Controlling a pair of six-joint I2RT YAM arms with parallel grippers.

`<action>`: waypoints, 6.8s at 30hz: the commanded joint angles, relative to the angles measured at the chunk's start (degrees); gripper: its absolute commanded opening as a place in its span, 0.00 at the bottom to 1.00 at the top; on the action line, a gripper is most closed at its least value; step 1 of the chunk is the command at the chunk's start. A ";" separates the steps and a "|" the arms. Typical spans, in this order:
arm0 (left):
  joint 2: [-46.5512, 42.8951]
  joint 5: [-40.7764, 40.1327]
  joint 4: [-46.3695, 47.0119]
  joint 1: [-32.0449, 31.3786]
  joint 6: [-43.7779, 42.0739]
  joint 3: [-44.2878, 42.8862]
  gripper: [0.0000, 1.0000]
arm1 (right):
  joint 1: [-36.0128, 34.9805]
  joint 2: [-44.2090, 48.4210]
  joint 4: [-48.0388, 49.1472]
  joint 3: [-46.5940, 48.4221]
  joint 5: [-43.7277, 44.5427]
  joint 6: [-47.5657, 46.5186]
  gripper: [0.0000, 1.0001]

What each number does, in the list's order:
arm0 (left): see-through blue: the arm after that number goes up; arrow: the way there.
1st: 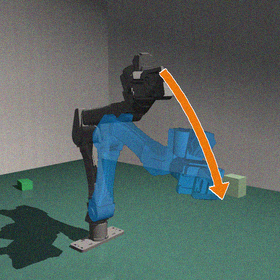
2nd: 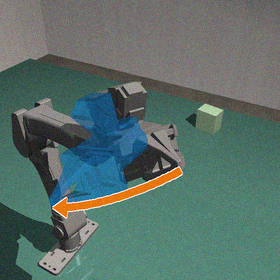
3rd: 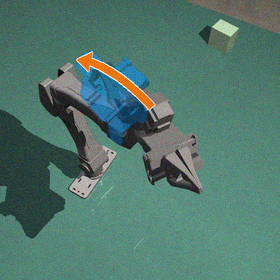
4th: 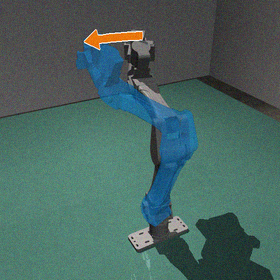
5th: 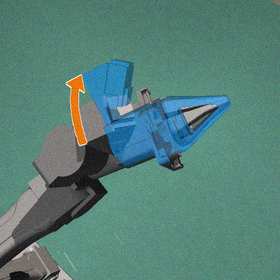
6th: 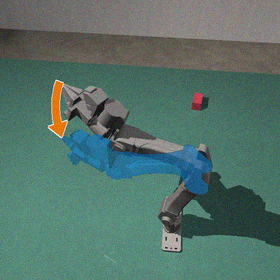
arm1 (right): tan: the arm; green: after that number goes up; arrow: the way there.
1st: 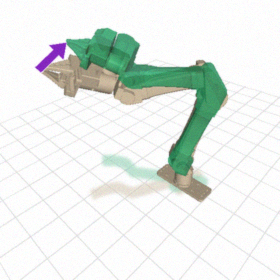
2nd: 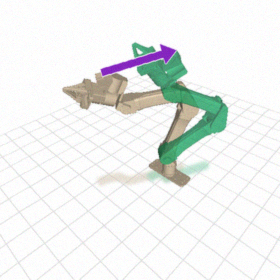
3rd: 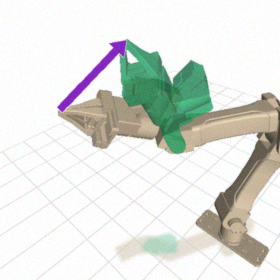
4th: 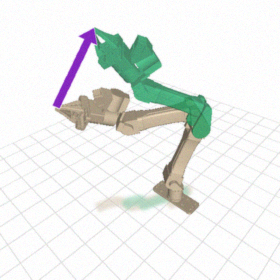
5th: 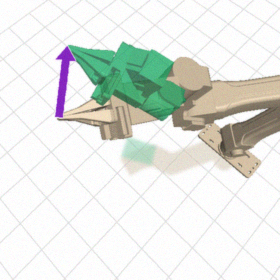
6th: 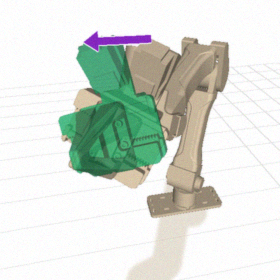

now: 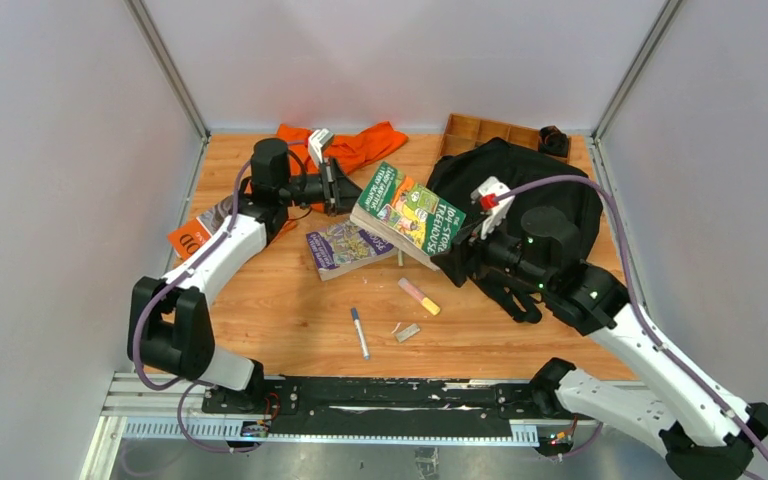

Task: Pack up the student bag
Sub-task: Adjust the book, then adjust the student bag at the center of the board, then place the book in the student bag.

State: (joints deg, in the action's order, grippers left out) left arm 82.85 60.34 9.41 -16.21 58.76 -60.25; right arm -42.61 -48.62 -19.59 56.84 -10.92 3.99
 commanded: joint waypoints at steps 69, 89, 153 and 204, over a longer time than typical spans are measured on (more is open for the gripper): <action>-10.14 4.14 11.31 6.54 8.03 2.55 1.00 | 36.10 -26.88 108.98 -25.31 -51.55 87.09 0.00; -6.48 6.30 11.24 1.80 4.78 1.59 0.96 | 29.09 -28.45 110.51 -19.22 -52.95 88.88 0.00; -15.41 -9.45 -33.70 18.84 -20.92 1.75 0.00 | 16.17 -52.21 -2.20 22.80 16.65 15.23 0.01; 12.94 -11.10 -12.97 -11.47 -8.44 -12.38 0.00 | 21.51 -10.73 -17.08 10.97 -2.04 6.38 0.00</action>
State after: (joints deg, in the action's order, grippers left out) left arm 100.31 46.30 -9.52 -27.90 47.20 -73.08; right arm -21.76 -61.32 -41.41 68.27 -14.72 7.68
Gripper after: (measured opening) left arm 0.241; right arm 0.035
